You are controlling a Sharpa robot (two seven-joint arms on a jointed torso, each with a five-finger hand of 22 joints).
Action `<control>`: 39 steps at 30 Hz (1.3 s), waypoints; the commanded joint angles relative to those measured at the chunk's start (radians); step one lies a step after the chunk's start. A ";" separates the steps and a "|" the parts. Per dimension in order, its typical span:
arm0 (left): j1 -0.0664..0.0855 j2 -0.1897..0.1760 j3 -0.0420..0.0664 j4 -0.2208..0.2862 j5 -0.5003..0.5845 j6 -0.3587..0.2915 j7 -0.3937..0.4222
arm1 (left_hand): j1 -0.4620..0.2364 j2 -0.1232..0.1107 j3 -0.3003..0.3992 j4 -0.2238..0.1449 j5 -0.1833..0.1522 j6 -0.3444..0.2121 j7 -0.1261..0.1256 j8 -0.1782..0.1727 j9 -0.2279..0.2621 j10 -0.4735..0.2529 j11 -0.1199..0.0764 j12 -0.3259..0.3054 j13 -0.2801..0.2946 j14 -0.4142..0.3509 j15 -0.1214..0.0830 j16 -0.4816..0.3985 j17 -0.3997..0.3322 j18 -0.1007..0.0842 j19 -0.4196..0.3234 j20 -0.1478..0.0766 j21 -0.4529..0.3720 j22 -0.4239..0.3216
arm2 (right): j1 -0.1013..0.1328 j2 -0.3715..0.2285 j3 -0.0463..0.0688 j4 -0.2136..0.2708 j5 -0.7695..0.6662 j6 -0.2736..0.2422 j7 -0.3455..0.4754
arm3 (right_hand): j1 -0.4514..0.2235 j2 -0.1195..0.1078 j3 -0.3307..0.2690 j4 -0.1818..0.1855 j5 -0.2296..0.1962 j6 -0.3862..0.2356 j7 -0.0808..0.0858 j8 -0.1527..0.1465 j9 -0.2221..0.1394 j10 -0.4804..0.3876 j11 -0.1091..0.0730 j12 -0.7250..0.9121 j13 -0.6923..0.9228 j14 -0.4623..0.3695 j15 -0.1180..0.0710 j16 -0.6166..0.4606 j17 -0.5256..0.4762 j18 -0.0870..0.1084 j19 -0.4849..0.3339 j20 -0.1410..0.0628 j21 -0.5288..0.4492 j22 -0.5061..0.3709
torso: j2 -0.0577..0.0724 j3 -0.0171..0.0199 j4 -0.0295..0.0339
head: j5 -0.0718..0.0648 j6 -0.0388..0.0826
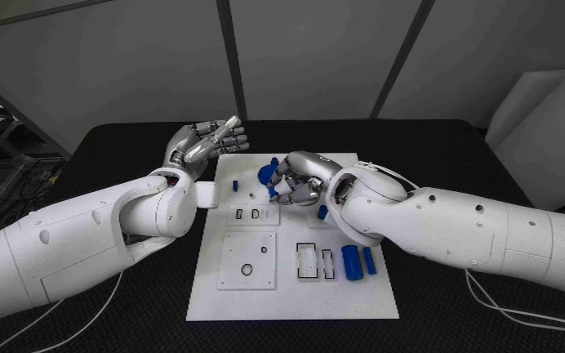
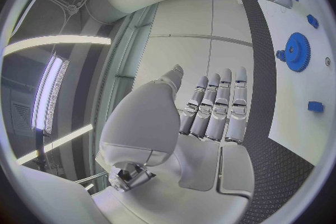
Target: Assemble the parts on the task board
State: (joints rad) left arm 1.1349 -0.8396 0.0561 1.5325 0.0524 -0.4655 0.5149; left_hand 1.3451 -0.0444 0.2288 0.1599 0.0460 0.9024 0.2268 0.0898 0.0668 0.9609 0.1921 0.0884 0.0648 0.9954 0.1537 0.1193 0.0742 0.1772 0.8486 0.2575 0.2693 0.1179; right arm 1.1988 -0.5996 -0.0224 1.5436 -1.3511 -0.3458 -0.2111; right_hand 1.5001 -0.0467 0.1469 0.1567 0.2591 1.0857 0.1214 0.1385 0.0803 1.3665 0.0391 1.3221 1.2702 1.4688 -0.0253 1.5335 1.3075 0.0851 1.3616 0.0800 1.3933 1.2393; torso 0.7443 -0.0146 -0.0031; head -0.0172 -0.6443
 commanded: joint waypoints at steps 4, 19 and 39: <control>0.002 0.003 0.001 -0.002 -0.006 0.017 0.001 | 0.000 0.006 -0.001 -0.005 0.003 0.006 0.015 -0.003 -0.001 0.006 0.002 -0.003 -0.001 0.005 -0.001 -0.004 -0.001 0.006 0.007 0.003 -0.004 -0.001 | -0.007 0.046 -0.019 -0.016 -0.096 0.019 -0.105 | -0.016 0.002 0.009 0.000 0.009 0.007 -0.004 0.005 0.000 -0.003 -0.004 -0.008 -0.008 0.083 -0.007 0.000 0.179 -0.014 0.003 0.000 0.002 -0.002 | 0.001 0.0010 -0.0001 | 0.010 0.003; 0.002 0.005 0.001 -0.003 -0.006 0.020 -0.001 | 0.000 0.006 -0.001 -0.005 0.003 0.006 0.015 -0.003 -0.001 0.006 0.002 -0.003 -0.001 0.005 -0.001 -0.004 -0.001 0.006 0.007 0.003 -0.004 -0.001 | -0.031 0.095 -0.028 -0.036 -0.142 0.063 -0.130 | -0.031 -0.009 0.010 0.004 0.008 0.006 -0.003 0.006 -0.002 -0.006 -0.004 -0.016 -0.014 0.082 -0.007 -0.002 0.175 -0.013 0.000 -0.001 -0.001 -0.007 | 0.001 0.0020 -0.0030 | 0.024 -0.003; 0.002 0.003 0.001 -0.003 -0.006 0.022 -0.004 | -0.001 0.007 -0.002 -0.006 0.003 0.007 0.015 -0.005 -0.001 0.007 0.002 -0.004 -0.001 0.005 0.000 -0.006 -0.001 0.006 0.007 0.003 -0.005 -0.002 | -0.036 0.099 -0.028 -0.039 -0.169 0.096 -0.140 | -0.048 -0.029 0.011 0.006 0.006 -0.012 0.003 -0.003 -0.007 -0.017 0.001 -0.031 -0.027 0.081 -0.004 -0.004 0.172 -0.012 -0.003 0.001 -0.005 -0.012 | 0.001 0.0016 -0.0024 | 0.028 -0.014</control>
State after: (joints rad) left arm 1.1351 -0.8365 0.0562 1.5283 0.0523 -0.4566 0.5105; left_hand 1.3452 -0.0445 0.2288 0.1599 0.0460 0.9060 0.2304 0.0898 0.0669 0.9609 0.1921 0.0884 0.0647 0.9954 0.1537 0.1193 0.0744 0.1772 0.8486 0.2575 0.2693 0.1164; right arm 1.1651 -0.5005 -0.0480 1.5072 -1.5016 -0.2833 -0.3361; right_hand 1.4601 -0.0759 0.1547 0.1593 0.2664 1.0823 0.1212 0.1419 0.0742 1.3555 0.0429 1.2969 1.2434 1.4687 -0.0252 1.5335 1.3073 0.0853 1.3615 0.0801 1.3933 1.2280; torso 0.7458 -0.0125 -0.0058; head 0.0103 -0.6579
